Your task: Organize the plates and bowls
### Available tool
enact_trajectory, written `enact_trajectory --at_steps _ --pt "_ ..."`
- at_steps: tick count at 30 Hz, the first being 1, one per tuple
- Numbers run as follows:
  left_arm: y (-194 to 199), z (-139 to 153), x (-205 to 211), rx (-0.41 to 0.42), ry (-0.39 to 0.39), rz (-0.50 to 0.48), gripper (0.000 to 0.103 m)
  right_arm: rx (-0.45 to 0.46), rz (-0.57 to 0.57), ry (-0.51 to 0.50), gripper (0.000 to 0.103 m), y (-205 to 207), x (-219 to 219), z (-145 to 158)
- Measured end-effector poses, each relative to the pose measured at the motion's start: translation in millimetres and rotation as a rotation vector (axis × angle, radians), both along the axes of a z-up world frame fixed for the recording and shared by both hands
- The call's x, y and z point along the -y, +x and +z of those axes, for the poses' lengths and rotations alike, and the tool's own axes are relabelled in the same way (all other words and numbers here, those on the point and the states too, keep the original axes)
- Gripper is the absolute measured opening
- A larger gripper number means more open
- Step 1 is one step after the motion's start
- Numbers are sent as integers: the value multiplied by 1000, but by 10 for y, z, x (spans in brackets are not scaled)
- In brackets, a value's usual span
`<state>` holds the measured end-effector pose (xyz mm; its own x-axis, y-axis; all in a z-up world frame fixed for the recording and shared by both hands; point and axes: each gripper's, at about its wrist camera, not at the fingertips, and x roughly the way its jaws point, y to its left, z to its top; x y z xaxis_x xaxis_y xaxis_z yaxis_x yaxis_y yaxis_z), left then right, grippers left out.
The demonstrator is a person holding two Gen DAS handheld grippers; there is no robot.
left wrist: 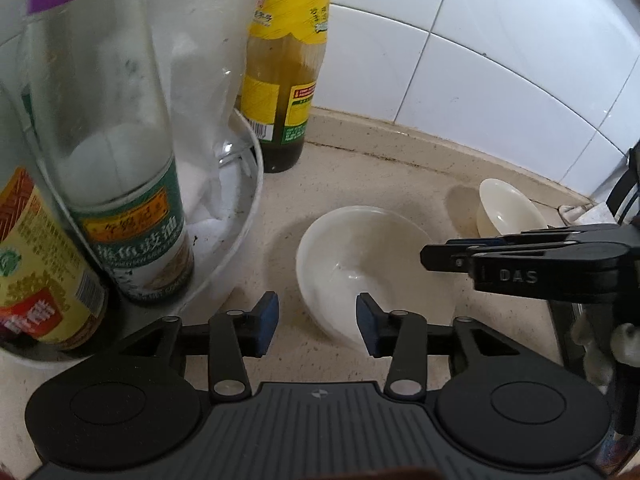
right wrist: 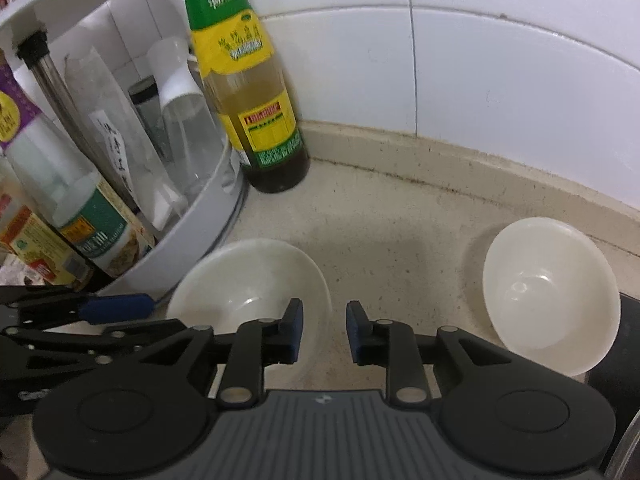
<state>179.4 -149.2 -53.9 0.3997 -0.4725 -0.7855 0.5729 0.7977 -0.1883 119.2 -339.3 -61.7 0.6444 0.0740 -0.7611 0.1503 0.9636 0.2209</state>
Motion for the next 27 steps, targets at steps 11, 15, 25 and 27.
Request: enact_trajectory --at_steps 11,15,25,27 --pt "163 -335 151 -189 -49 18 34 -75 6 159 15 81 55 -293" --pt "-46 -274 192 -148 -19 -52 35 -59 18 153 15 -94 68 -207" --pt "-392 -358 535 -166 -8 -202 38 -100 -60 144 15 -639 280 -146" --pt "-414 -377 605 -160 5 -216 41 -112 -91 156 15 -695 340 -186"
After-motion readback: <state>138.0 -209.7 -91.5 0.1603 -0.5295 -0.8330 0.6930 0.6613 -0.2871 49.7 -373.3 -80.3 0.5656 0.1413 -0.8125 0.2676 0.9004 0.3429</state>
